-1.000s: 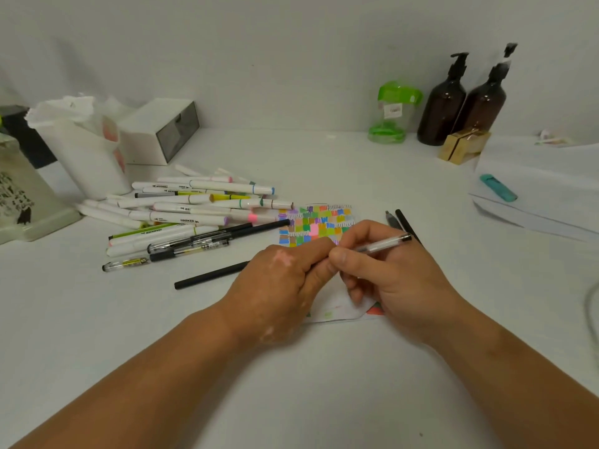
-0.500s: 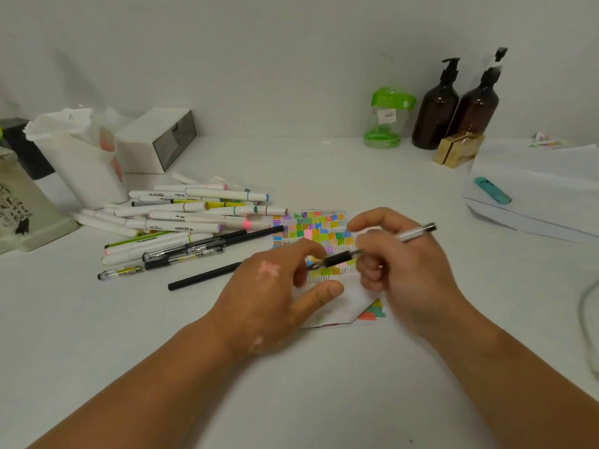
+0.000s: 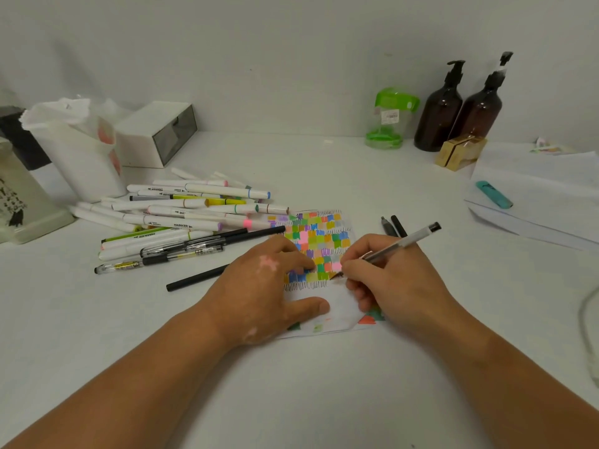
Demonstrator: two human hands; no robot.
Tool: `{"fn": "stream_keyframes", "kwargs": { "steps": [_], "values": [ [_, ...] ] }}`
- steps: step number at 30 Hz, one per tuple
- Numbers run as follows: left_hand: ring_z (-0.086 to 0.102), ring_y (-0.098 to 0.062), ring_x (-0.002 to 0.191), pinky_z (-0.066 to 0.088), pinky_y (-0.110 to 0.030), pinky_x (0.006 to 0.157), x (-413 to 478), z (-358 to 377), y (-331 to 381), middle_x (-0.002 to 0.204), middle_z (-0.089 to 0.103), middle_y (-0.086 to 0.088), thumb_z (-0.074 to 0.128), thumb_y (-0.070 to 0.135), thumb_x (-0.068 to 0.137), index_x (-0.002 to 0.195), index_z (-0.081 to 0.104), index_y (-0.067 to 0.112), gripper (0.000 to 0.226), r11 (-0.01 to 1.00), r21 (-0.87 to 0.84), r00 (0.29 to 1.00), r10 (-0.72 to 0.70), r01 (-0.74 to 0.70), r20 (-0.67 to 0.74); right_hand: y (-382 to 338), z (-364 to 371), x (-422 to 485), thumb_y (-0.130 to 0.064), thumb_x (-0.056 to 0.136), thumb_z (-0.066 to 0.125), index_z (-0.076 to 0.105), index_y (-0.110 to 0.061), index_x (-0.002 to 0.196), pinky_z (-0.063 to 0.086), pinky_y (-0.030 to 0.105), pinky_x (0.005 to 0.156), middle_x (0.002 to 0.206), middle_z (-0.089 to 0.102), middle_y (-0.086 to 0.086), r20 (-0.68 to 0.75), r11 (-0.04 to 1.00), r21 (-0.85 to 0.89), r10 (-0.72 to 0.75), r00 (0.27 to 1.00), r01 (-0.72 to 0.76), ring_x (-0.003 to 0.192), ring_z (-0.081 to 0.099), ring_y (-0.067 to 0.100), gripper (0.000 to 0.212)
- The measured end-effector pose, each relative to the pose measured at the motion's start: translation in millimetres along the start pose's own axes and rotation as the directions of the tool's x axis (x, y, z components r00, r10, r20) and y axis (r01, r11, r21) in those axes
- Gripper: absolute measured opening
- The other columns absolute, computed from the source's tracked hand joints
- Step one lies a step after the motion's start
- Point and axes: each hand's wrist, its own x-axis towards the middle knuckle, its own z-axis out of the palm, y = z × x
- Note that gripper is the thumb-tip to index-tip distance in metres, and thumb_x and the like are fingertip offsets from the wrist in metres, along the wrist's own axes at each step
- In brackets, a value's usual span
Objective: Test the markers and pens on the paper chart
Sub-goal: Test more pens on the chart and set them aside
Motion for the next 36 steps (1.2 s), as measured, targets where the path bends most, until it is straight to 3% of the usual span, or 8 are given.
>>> {"fn": "stream_keyframes", "kwargs": {
  "steps": [7, 16, 22, 32, 34, 36],
  "values": [
    [0.047, -0.002, 0.117, 0.045, -0.023, 0.095, -0.5, 0.8, -3.1, 0.130, 0.046, 0.020, 0.059, 0.081, 0.069, 0.134, 0.057, 0.040, 0.076, 1.000, -0.009, 1.000, -0.004, 0.004, 0.011, 3.5, 4.6, 1.6, -0.020, 0.086, 0.075, 0.072, -0.025, 0.076, 0.049, 0.015, 0.047, 0.062, 0.070, -0.008, -0.049, 0.985, -0.172, -0.033, 0.998, 0.024, 0.044, 0.061, 0.009, 0.011],
    [0.045, 0.000, 0.110, 0.041, -0.018, 0.090, 0.4, 1.9, -4.7, 0.129, 0.044, 0.021, 0.059, 0.083, 0.067, 0.133, 0.056, 0.042, 0.077, 1.000, -0.013, 0.999, -0.019, 0.020, 0.026, 2.6, 2.7, 1.6, -0.019, 0.087, 0.073, 0.070, -0.025, 0.076, 0.048, 0.015, 0.046, 0.059, 0.068, -0.012, -0.028, 0.983, -0.183, -0.031, 0.999, 0.026, 0.043, 0.060, 0.007, 0.013],
    [0.044, 0.001, 0.109, 0.042, -0.018, 0.088, 0.3, -0.4, -3.0, 0.130, 0.045, 0.021, 0.045, 0.088, 0.060, 0.133, 0.056, 0.042, 0.088, 1.000, -0.013, 0.998, -0.028, 0.029, 0.049, 2.2, 2.9, 2.5, -0.022, 0.088, 0.073, 0.069, -0.024, 0.076, 0.049, 0.015, 0.046, 0.056, 0.066, -0.015, -0.044, 0.980, -0.198, -0.023, 0.999, 0.014, 0.042, 0.060, 0.007, 0.013],
    [0.048, -0.003, 0.113, 0.048, -0.023, 0.093, 0.5, -4.4, 1.2, 0.130, 0.045, 0.020, 0.047, 0.087, 0.060, 0.132, 0.056, 0.042, 0.086, 0.998, -0.011, 0.994, -0.056, 0.057, 0.093, 2.7, 3.4, 3.3, -0.027, 0.084, 0.070, 0.066, -0.024, 0.072, 0.049, 0.017, 0.045, 0.056, 0.064, -0.014, -0.078, 0.971, -0.237, -0.036, 0.996, 0.016, 0.046, 0.058, 0.001, 0.013],
    [0.048, -0.003, 0.116, 0.048, -0.023, 0.094, 0.3, -5.5, 2.6, 0.131, 0.045, 0.021, 0.049, 0.086, 0.061, 0.134, 0.053, 0.043, 0.085, 0.998, -0.002, 0.992, -0.064, 0.065, 0.105, 2.5, 4.0, 3.1, -0.029, 0.084, 0.070, 0.065, -0.025, 0.071, 0.044, 0.012, 0.045, 0.058, 0.064, -0.018, -0.079, 0.962, -0.271, -0.050, 0.996, 0.026, 0.052, 0.060, -0.003, 0.014],
    [0.048, -0.002, 0.119, 0.046, -0.022, 0.096, -1.1, -5.7, 3.5, 0.134, 0.045, 0.022, 0.058, 0.082, 0.064, 0.139, 0.043, 0.045, 0.085, 0.996, -0.030, 0.991, -0.083, 0.086, 0.101, 2.7, 3.7, 2.8, -0.026, 0.083, 0.070, 0.065, -0.023, 0.070, 0.044, 0.015, 0.046, 0.059, 0.065, -0.014, -0.114, 0.957, -0.287, -0.074, 0.991, 0.038, 0.055, 0.061, -0.001, 0.015]
  ]
}}
